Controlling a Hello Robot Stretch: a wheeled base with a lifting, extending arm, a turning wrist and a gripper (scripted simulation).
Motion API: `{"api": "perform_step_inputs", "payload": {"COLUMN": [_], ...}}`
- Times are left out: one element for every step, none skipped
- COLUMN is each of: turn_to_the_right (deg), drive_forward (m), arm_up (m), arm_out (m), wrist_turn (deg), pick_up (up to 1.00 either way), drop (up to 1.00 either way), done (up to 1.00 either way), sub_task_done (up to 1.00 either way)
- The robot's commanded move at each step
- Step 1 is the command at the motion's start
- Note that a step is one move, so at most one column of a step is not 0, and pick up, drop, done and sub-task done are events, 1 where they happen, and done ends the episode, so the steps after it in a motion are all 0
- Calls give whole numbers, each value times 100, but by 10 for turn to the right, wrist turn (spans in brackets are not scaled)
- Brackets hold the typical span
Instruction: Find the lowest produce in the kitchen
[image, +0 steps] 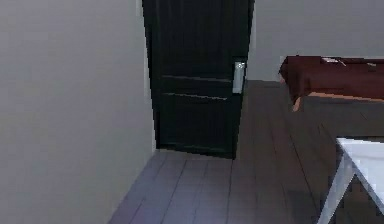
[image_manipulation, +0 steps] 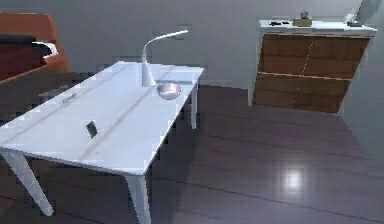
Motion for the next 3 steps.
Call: {"api": "perform_step_inputs", "payload": {"turn_to_the_right": [120,0,180], "drive_forward": [0,100,0], "arm_up": [0,0,0], "arm_out": [0,0,0], "wrist_turn": [0,0,0], "pick_up": [0,0,0], "drop": [0,0,0], "done": [0,0,0], "sub_task_done": [0,0,0]}}
